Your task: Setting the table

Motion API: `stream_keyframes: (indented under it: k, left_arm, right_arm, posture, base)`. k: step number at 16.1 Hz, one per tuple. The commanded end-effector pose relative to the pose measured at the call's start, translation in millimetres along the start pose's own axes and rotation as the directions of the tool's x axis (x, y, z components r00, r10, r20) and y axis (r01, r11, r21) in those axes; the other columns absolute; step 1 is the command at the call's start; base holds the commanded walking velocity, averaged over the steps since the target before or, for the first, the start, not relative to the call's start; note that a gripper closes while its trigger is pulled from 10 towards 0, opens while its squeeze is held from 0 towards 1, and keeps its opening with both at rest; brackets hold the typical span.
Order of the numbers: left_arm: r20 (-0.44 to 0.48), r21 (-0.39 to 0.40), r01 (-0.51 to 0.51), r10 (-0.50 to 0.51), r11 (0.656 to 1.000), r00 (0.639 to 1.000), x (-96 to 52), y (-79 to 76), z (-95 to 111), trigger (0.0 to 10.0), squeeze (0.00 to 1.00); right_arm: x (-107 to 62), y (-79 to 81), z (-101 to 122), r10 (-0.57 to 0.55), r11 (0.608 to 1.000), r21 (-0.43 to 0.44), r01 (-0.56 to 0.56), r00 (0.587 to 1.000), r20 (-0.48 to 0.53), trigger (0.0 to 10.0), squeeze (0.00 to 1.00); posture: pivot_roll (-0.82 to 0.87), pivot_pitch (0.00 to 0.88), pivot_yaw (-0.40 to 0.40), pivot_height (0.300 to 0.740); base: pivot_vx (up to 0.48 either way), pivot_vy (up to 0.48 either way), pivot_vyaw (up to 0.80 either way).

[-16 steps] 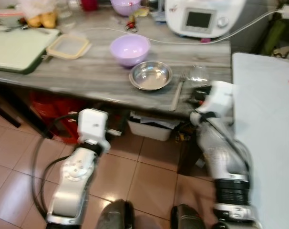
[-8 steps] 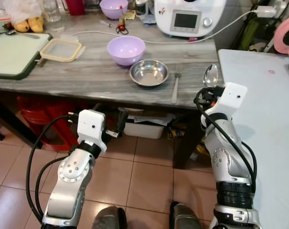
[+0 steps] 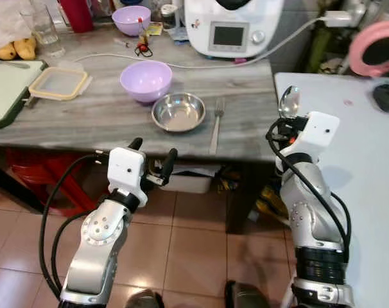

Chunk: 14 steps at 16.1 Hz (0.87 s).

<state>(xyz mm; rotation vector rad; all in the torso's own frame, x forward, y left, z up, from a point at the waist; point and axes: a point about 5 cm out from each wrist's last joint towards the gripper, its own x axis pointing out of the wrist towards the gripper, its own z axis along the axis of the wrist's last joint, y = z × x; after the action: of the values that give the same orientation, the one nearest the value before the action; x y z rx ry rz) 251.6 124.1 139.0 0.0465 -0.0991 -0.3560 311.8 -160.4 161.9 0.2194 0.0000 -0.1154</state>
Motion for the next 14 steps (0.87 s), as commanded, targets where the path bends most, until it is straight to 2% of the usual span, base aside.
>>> stream_keyframes:
  k: [1, 3, 11, 14]
  left_arm:
    - [0.011, 0.007, 0.010, -0.010, 1.000, 1.000, -1.3, 0.4, 3, 10.0, 0.00]
    - [0.006, -0.011, 0.004, -0.004, 1.000, 1.000, -2.1, 0.7, 2, 10.0, 0.00]
    - [0.001, 0.012, -0.035, 0.035, 0.999, 0.999, -3.1, 7.0, 1, 10.0, 0.00]
    - [-0.001, 0.018, -0.036, 0.036, 0.999, 0.999, -4.0, 7.7, 1, 10.0, 0.00]
  right_arm:
    - [0.5, 1.4, 3, 0.003, 1.000, -0.002, -0.003, 1.000, 0.011, 10.0, 0.00]
    - [-0.1, 1.5, 1, 0.010, 1.000, 0.002, -0.010, 1.000, 0.002, 10.0, 0.00]
    - [-1.3, 2.6, -10, 0.019, 0.999, 0.027, -0.018, 0.998, -0.058, 10.0, 0.00]
    - [-0.4, 2.7, -22, 0.005, 0.997, 0.076, 0.006, 0.991, -0.137, 10.0, 0.00]
  posture:
    - [0.00, 0.114, 0.050, 0.740]
    - [0.00, 0.115, 0.051, 0.740]
    - [0.01, 0.123, 0.050, 0.740]
    - [0.01, 0.127, 0.050, 0.740]
  base:
    - [0.401, 0.000, -0.51]
    - [0.364, 0.000, 0.00]
    - [0.000, 0.000, 0.00]
    - [0.000, 0.000, 0.00]
